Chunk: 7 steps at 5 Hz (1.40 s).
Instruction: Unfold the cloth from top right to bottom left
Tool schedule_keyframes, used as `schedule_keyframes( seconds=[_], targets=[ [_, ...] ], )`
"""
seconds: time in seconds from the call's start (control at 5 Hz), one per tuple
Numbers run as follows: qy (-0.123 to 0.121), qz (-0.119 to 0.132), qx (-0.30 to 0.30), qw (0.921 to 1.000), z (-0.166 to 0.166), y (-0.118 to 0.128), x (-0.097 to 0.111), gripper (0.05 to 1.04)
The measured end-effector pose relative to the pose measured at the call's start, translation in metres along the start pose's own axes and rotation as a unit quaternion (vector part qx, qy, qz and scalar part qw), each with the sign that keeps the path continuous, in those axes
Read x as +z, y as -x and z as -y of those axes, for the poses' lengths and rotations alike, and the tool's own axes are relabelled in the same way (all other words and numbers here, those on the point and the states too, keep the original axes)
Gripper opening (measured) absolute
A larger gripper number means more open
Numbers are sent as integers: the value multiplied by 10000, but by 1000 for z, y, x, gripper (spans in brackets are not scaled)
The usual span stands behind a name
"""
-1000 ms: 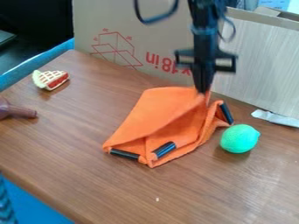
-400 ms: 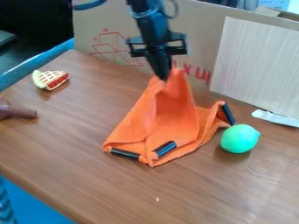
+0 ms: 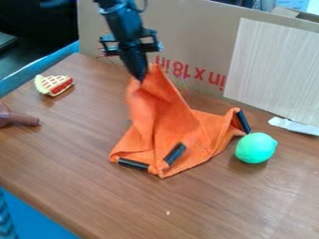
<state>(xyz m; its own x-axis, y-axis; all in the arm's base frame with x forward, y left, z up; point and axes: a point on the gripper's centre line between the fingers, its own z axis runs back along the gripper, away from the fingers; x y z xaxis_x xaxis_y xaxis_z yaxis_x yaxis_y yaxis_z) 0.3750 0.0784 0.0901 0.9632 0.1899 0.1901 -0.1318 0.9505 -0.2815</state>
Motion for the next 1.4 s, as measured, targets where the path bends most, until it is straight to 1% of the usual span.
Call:
schedule_keyframes(
  seconds=[0.2, 0.4, 0.6, 0.8, 1.0, 1.2, 1.4],
  targets=[
    [184, -44, -3, 9998, -14, 5, 7, 50],
    [318, -35, -9, 9995, -26, 14, 21, 50],
    [481, -132, -95, 9987, -35, 23, 25, 50],
    [791, -155, -143, 9966, -48, 30, 40, 50],
    [1274, -345, -505, 9900, -52, 29, 39, 50],
    [1844, -564, -1090, 9752, -63, 27, 35, 50],
    [2275, -830, -1407, 9600, -75, 28, 36, 50]
  ],
)
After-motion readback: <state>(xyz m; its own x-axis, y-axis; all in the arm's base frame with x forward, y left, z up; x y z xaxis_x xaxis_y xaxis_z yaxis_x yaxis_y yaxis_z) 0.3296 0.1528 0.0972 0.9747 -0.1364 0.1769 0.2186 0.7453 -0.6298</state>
